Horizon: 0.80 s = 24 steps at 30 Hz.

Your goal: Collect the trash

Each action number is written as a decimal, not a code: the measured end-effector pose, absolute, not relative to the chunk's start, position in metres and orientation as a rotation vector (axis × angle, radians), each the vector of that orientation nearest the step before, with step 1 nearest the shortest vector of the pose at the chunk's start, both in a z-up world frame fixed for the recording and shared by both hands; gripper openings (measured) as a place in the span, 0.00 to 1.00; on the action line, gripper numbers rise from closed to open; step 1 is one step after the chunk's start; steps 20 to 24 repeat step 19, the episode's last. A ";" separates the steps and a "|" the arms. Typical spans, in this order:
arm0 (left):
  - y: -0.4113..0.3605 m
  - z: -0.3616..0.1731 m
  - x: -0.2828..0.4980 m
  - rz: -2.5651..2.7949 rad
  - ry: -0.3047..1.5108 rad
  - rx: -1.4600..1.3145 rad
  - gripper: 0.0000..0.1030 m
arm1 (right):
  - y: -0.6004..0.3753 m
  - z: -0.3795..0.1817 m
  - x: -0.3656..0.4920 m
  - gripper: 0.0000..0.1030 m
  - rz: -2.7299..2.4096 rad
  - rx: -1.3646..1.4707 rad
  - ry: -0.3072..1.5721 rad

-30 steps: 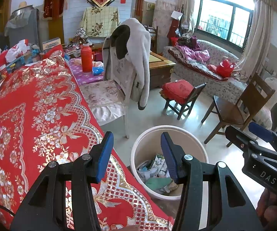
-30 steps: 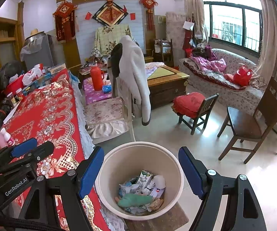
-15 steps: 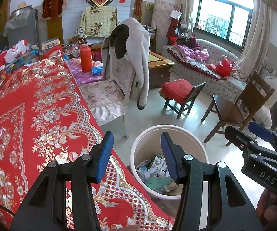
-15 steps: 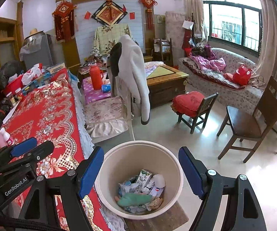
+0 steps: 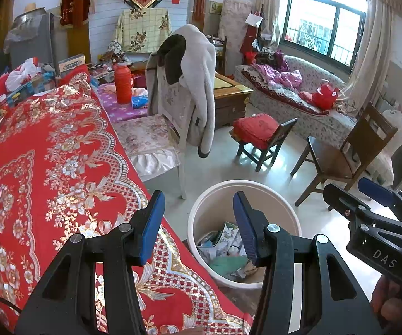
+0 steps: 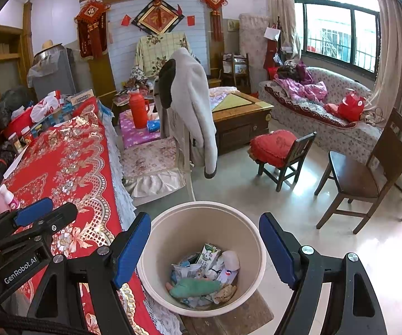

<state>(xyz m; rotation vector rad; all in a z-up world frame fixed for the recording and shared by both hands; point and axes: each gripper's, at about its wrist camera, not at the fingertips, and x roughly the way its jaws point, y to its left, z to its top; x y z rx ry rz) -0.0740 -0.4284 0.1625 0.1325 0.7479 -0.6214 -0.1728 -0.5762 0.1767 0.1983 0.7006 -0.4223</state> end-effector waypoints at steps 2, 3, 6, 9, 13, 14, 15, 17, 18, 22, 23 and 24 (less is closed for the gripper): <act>-0.429 0.162 -0.074 -0.623 0.749 0.134 0.48 | -0.576 0.177 -0.172 0.76 -0.423 0.196 0.701; -0.430 0.163 -0.074 -0.624 0.749 0.135 0.48 | -0.577 0.176 -0.173 0.76 -0.424 0.196 0.701; -0.430 0.162 -0.074 -0.624 0.749 0.134 0.48 | -0.579 0.174 -0.175 0.76 -0.425 0.198 0.704; -0.430 0.162 -0.074 -0.624 0.749 0.135 0.48 | -0.580 0.171 -0.178 0.76 -0.427 0.201 0.708; -0.431 0.163 -0.075 -0.628 0.745 0.137 0.48 | -0.581 0.171 -0.178 0.76 -0.429 0.201 0.710; -0.431 0.162 -0.075 -0.627 0.744 0.139 0.48 | -0.580 0.172 -0.176 0.76 -0.428 0.201 0.710; -0.432 0.162 -0.075 -0.627 0.741 0.142 0.48 | -0.581 0.171 -0.177 0.76 -0.428 0.201 0.710; -0.431 0.160 -0.075 -0.631 0.740 0.144 0.48 | -0.581 0.172 -0.176 0.76 -0.427 0.201 0.711; -0.431 0.160 -0.075 -0.629 0.741 0.143 0.48 | -0.580 0.172 -0.176 0.76 -0.427 0.201 0.711; -0.431 0.160 -0.075 -0.630 0.743 0.142 0.48 | -0.581 0.171 -0.177 0.76 -0.426 0.201 0.712; -0.431 0.160 -0.075 -0.630 0.743 0.142 0.48 | -0.581 0.171 -0.177 0.76 -0.426 0.201 0.712; -0.431 0.160 -0.075 -0.630 0.743 0.142 0.48 | -0.581 0.171 -0.177 0.76 -0.426 0.201 0.712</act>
